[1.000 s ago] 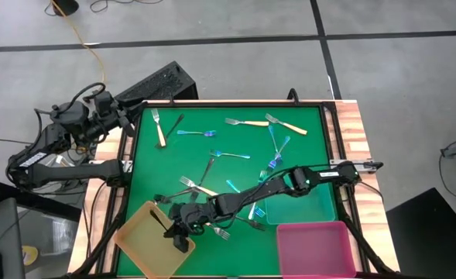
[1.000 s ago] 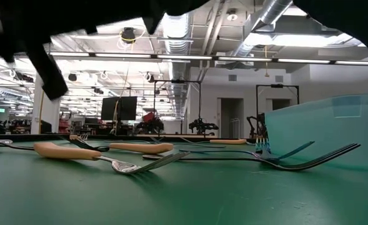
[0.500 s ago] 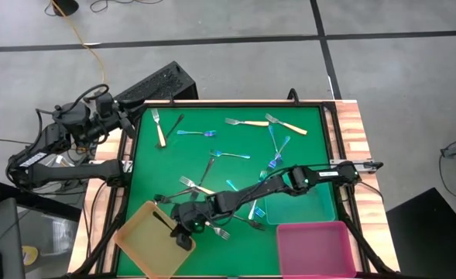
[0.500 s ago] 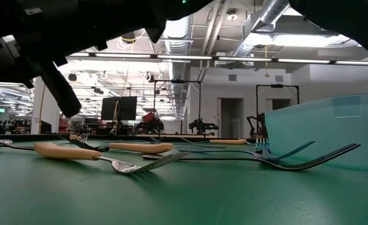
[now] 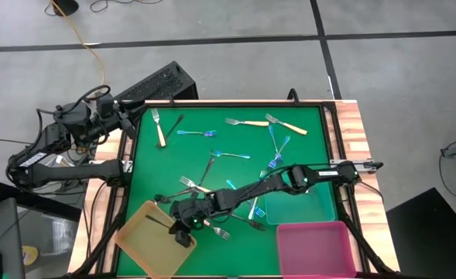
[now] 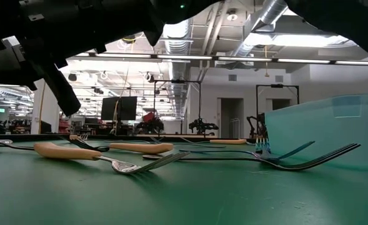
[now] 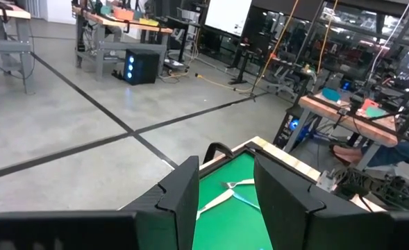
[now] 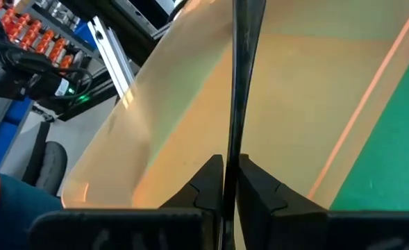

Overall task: Sort silverware by color (type)
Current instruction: Put the black fork into the orange bin, then put the purple fork into the pink bin

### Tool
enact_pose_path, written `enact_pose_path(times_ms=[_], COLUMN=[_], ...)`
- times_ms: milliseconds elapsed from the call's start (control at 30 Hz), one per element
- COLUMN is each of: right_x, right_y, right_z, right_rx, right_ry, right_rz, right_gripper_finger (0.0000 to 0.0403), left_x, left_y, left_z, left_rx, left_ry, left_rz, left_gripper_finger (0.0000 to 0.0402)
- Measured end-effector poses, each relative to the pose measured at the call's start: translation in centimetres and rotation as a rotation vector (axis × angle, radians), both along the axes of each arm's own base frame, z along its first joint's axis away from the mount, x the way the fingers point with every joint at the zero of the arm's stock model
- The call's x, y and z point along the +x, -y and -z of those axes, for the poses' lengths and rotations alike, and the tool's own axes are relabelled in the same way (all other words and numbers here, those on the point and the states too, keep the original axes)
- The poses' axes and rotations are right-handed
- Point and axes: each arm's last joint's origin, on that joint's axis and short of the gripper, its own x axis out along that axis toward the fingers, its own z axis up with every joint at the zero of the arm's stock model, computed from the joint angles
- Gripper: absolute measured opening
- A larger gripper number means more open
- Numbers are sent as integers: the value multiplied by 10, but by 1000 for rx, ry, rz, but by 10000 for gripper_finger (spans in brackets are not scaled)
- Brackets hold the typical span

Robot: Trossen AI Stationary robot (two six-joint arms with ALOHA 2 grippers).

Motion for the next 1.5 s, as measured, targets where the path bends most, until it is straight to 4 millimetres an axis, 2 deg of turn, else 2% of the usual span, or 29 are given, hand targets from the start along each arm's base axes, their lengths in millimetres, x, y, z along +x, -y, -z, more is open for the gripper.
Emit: enact_pose_path(times_ms=[433, 767, 933, 1067, 1200, 1333, 1500], right_x=[2, 4, 6, 11, 0, -24, -70], right_y=[5, 7, 15, 33, 53, 71, 91], right_z=[-2, -3, -8, -40, -70, -118, -178], right_rx=[-5, -10, -13, 27, -9, -140, -327], right_ry=[29, 49, 59, 112, 76, 44, -39], right_rz=[2, -1, -25, -66, -88, -94, -4], right_gripper_finger=[69, 100, 103, 102, 102, 102, 102], left_x=[0, -1, -1, -1, -1, -1, 0], left_y=[0, 0, 0, 0, 2, 3, 4], left_z=[2, 4, 4, 6, 10, 13, 13], left_rx=[2, -11, -1, -11, -34, -52, -89], left_ry=[-33, -45, -54, -69, -108, -126, -103], left_rz=[2, 1, 3, 6, 55, 92, 108], left_gripper_finger=[122, 122, 122, 122, 122, 122, 122])
